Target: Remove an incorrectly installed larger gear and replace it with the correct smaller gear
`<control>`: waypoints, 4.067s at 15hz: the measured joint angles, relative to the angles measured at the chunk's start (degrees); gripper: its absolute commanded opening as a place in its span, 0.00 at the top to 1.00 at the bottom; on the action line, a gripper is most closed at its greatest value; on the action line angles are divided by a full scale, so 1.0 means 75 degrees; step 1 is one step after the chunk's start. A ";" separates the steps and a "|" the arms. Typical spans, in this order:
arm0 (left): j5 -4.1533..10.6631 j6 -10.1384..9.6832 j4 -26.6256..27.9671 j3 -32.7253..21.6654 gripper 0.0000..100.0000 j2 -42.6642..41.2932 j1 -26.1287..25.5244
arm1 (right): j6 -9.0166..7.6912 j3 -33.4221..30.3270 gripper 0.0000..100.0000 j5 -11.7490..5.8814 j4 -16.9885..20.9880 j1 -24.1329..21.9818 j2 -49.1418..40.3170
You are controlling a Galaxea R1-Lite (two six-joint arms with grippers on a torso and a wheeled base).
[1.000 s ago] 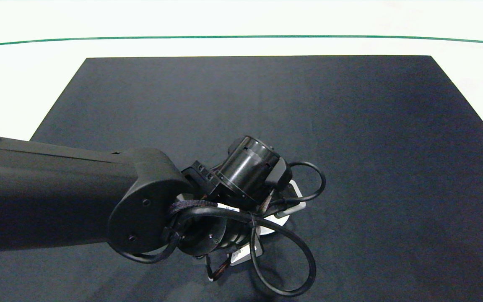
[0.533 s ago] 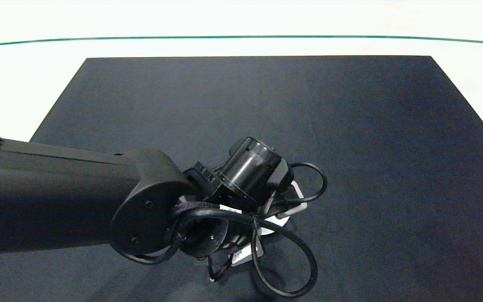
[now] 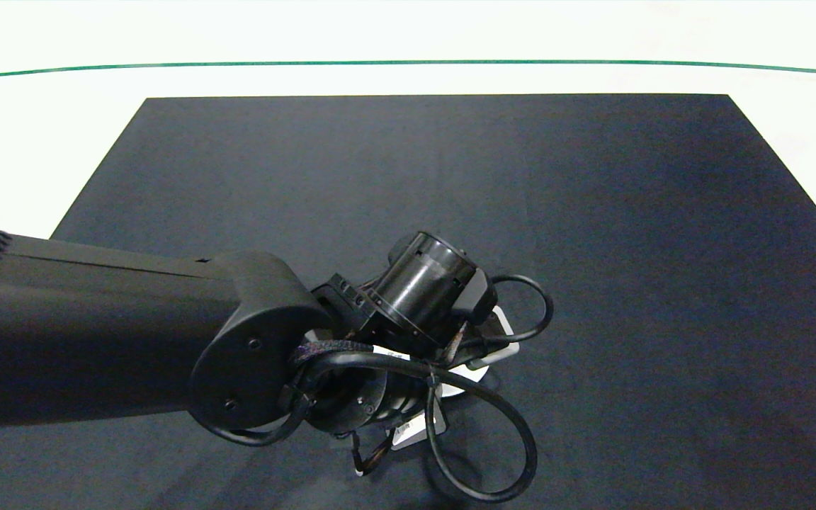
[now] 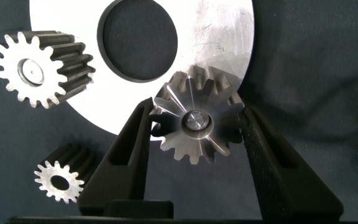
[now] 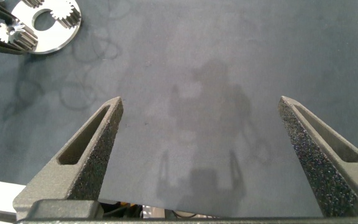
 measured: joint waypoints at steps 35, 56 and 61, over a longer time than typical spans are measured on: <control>0.0000 -0.0367 0.0956 -0.0533 0.00 -0.0250 -0.0114 | -0.0013 0.0096 0.00 0.0003 0.0011 0.0000 -0.0081; 0.0000 -0.0502 0.0930 -0.0775 0.17 0.0294 0.0002 | -0.0010 0.0180 0.00 0.0026 0.0005 0.0011 -0.0140; 0.0000 -0.0502 0.0930 -0.0772 0.28 0.0294 0.0005 | -0.0010 0.0179 0.00 0.0026 0.0003 0.0011 -0.0140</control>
